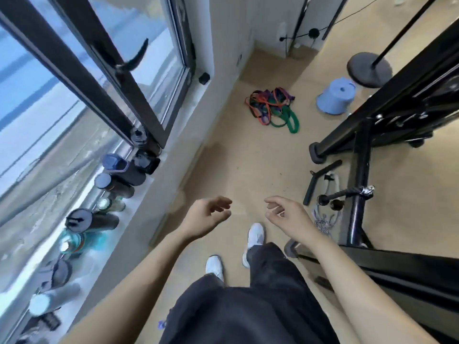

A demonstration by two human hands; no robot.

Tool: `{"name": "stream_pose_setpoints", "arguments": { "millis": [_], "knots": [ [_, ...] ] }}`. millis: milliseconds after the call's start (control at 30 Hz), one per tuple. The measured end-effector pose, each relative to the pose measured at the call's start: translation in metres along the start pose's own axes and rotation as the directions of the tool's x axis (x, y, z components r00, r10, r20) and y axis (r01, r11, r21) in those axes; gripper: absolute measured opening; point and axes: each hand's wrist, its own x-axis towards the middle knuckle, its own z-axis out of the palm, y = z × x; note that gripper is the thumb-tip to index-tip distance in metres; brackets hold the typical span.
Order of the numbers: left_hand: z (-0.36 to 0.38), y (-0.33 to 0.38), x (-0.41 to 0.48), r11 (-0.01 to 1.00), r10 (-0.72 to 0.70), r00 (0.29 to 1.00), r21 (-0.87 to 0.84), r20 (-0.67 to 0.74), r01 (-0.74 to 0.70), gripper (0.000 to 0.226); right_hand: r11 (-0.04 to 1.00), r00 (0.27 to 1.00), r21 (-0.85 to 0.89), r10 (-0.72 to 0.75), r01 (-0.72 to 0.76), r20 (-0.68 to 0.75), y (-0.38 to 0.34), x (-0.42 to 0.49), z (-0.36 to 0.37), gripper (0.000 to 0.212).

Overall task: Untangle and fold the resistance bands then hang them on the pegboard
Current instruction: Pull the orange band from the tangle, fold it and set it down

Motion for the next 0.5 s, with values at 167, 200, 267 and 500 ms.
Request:
{"name": "stream_pose_setpoints", "arguments": {
  "millis": [167,200,267,500],
  "knots": [
    [-0.017,0.052,0.118,0.992,0.055,0.995,0.107,0.088,-0.064,0.033,0.999,0.999,0.037,0.031,-0.031,-0.013,0.007,0.094,-0.053,0.036],
    [-0.019,0.064,0.143,0.991,0.064,0.994,0.115,0.087,-0.074,0.030,0.998,0.999,0.056,0.034,-0.033,-0.016,0.007,0.114,-0.068,0.036],
    [-0.021,0.090,0.192,0.988,0.077,0.994,0.125,0.076,-0.086,0.026,0.997,0.999,0.070,0.037,-0.034,-0.030,0.008,0.153,-0.102,0.038],
    [-0.033,0.180,0.343,0.990,0.095,0.992,0.096,0.078,-0.102,0.025,0.997,0.993,0.054,0.059,-0.054,-0.101,0.006,0.269,-0.232,0.039]
  ]
}}
